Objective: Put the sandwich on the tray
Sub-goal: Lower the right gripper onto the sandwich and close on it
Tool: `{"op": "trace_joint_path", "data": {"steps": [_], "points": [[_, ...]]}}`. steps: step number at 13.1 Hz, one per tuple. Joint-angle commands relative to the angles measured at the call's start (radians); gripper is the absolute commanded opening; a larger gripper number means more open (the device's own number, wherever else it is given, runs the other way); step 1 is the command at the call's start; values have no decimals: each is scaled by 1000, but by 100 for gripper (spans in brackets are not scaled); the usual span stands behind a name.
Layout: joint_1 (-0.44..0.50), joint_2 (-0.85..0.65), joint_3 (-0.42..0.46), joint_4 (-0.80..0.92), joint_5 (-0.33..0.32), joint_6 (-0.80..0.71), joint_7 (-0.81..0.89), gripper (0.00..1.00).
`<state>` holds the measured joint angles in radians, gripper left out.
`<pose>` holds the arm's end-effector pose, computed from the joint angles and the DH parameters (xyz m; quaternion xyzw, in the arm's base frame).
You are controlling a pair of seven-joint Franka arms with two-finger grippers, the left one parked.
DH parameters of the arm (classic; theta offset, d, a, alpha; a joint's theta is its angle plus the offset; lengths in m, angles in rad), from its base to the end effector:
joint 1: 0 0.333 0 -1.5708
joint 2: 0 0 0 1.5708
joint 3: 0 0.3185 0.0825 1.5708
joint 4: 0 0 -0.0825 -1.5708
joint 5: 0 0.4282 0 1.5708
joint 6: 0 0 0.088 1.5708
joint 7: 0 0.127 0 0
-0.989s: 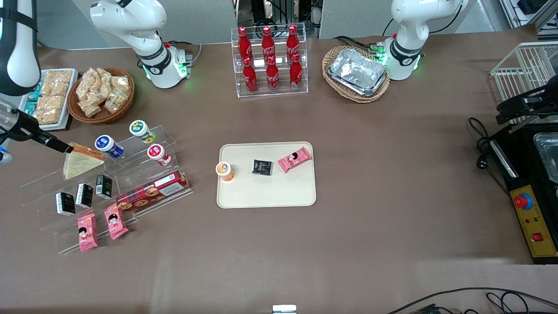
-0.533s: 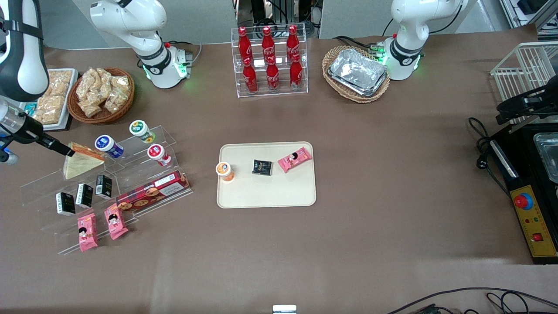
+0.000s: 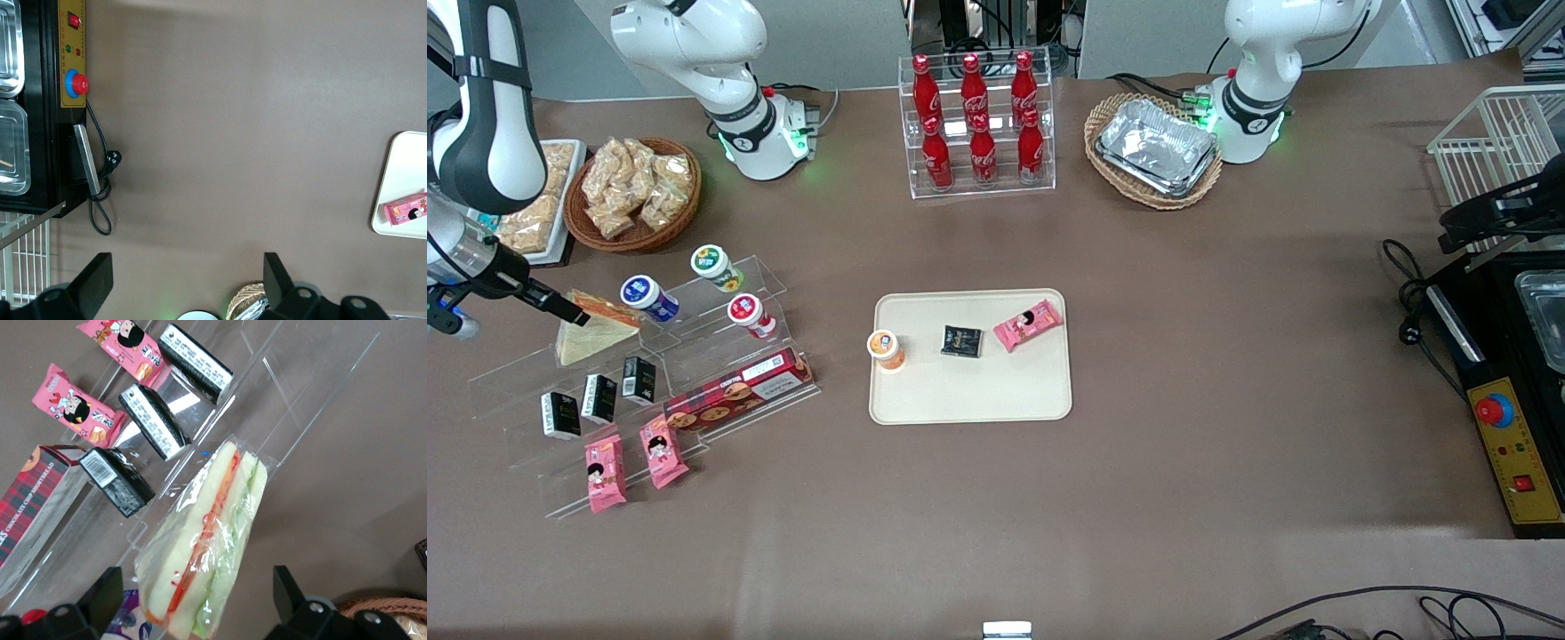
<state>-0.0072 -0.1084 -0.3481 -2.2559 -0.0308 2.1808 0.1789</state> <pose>0.5093 -0.1910 0.3667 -0.9669 0.2549 -0.0140 0.0045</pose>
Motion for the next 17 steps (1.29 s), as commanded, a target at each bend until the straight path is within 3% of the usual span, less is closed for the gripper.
{"op": "trace_joint_path", "data": {"steps": [1, 7, 13, 14, 16, 17], "points": [[6, 18, -3, -8, 14, 62, 2, 100], [6, 30, -9, -40, 101, 106, 2, 100], [6, 64, -35, -63, 104, 157, -27, 99], [6, 65, -37, -63, 104, 157, -29, 82], [6, 78, -37, -62, 104, 155, -48, 30], [6, 79, -37, -62, 104, 155, -73, 16]]}}
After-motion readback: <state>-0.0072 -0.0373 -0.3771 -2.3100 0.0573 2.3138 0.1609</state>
